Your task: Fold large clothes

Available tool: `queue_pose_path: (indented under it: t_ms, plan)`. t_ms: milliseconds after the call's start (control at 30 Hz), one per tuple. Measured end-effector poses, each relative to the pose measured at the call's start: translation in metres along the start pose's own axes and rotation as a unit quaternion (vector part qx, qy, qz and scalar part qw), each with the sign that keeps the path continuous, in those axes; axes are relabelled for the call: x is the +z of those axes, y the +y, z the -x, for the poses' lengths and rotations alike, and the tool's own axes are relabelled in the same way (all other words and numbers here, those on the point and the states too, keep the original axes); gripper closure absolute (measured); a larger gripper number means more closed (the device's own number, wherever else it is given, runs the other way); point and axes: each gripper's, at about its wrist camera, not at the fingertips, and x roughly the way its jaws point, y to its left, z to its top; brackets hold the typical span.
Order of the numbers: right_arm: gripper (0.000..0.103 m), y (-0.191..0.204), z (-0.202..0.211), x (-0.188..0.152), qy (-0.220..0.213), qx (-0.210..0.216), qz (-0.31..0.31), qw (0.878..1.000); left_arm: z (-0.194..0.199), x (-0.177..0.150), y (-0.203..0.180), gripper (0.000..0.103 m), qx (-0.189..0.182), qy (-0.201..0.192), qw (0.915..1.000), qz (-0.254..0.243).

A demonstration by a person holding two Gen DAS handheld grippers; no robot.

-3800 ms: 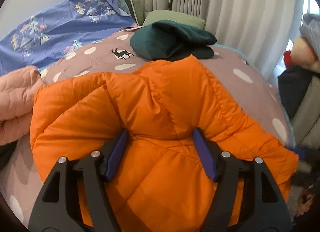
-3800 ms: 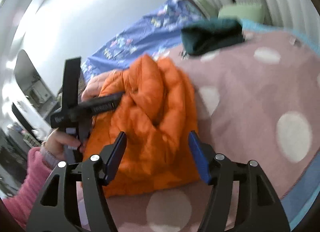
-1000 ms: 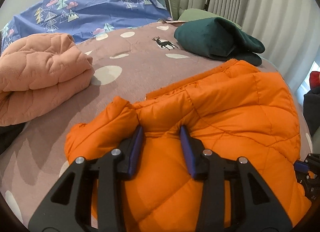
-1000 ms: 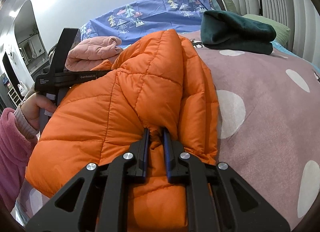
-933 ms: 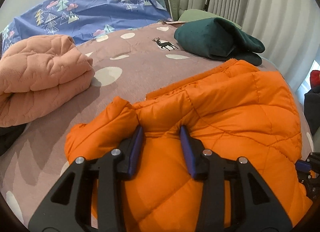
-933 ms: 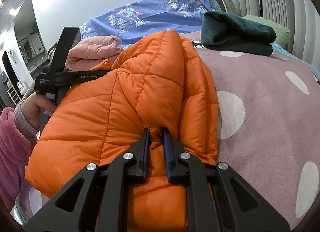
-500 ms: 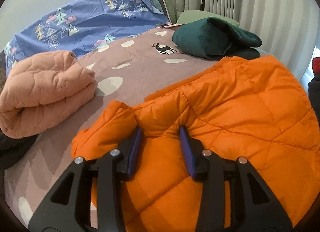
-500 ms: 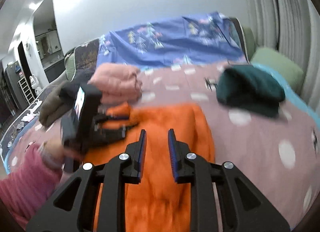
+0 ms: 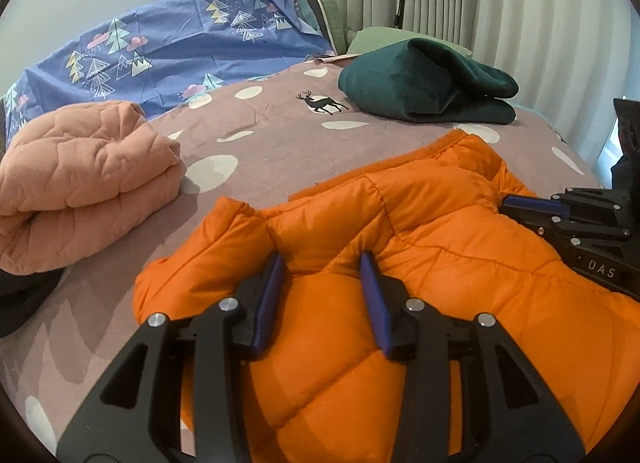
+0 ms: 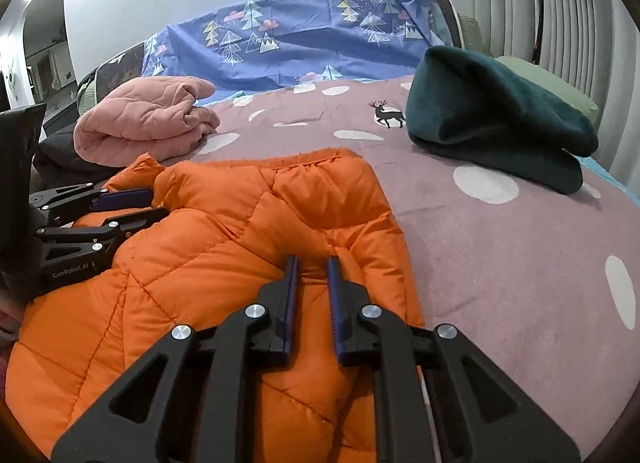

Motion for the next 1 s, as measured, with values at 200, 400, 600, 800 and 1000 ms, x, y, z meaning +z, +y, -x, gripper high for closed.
queue_pose_path:
  t_ms: [200, 400, 600, 800, 1000]
  plan:
    - [0.09, 0.0, -0.004, -0.001, 0.004, 0.012, -0.008, 1.0, -0.002, -0.002, 0.002, 0.062, -0.003, -0.002, 1.0, 0.003]
    - [0.09, -0.003, -0.008, -0.001, 0.005, 0.023, -0.016, 1.0, -0.003, -0.004, 0.007, 0.062, -0.015, -0.006, 0.9998, 0.012]
    - [0.09, -0.005, -0.007, -0.001, 0.002, 0.028, -0.019, 0.999, 0.017, -0.001, 0.018, 0.062, -0.02, -0.013, 0.9989, 0.04]
    - [0.09, -0.005, -0.007, -0.002, 0.0, 0.028, -0.018, 0.999, 0.02, -0.011, 0.032, 0.059, -0.008, -0.017, 0.9986, 0.05]
    - [0.09, -0.007, -0.01, -0.002, 0.005, 0.028, -0.023, 0.999, 0.004, -0.021, 0.034, 0.059, -0.025, -0.004, 0.9977, 0.063]
